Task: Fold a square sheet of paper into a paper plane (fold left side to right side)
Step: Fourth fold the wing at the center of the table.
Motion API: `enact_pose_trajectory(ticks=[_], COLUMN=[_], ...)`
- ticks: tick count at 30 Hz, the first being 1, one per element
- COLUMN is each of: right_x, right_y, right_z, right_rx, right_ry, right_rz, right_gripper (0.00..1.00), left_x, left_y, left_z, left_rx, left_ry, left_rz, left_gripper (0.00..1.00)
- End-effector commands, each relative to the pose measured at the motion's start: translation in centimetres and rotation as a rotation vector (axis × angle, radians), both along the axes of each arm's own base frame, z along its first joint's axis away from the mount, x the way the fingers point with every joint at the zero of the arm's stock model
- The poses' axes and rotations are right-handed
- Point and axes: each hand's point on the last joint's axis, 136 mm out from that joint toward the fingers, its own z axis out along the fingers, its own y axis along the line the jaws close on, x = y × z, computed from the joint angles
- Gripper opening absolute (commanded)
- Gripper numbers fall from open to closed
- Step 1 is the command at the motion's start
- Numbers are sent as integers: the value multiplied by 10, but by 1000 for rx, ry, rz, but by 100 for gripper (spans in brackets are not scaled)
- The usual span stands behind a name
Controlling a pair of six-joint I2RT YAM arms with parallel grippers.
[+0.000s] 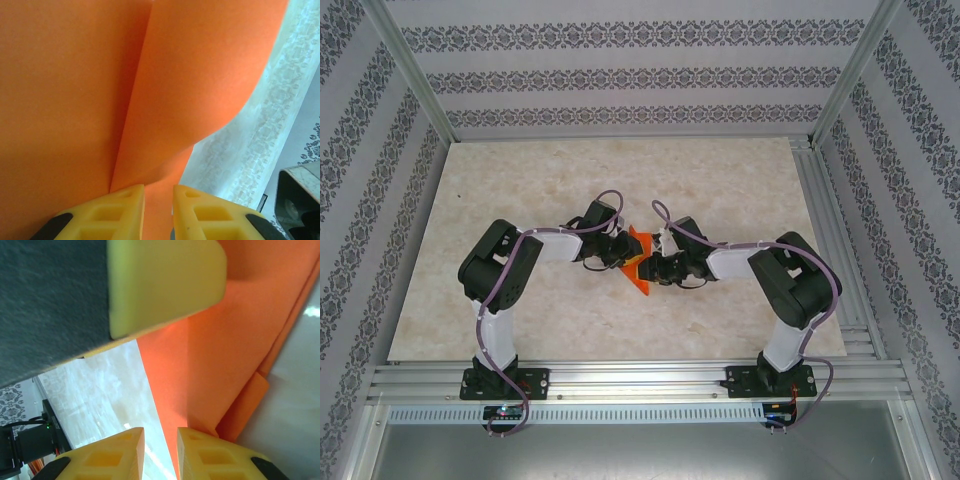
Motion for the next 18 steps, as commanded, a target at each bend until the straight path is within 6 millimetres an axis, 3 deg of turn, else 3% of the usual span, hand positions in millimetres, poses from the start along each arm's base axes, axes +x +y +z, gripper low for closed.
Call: enact_pose_trajectory(ticks=[1,8,13,18], right_x=[4,5,10,-3], right_y=[-1,-6,-32,-24], right_z=[17,27,25,18], right_rx=[55,56,-35,-34], right_ry=[-34,-54,-76,-34], right_rz=[-9,-7,-52,-11], right_gripper=[24,25,29,29], left_x=[-11,-11,-10,-10], left_y=[33,32,32,32], left_z=[-44,-44,-43,-43], left_rx=[143,144,143,144], left_ry=[92,91,89,89], left_rz=[77,75,75,75], left_gripper=[25,24,24,24])
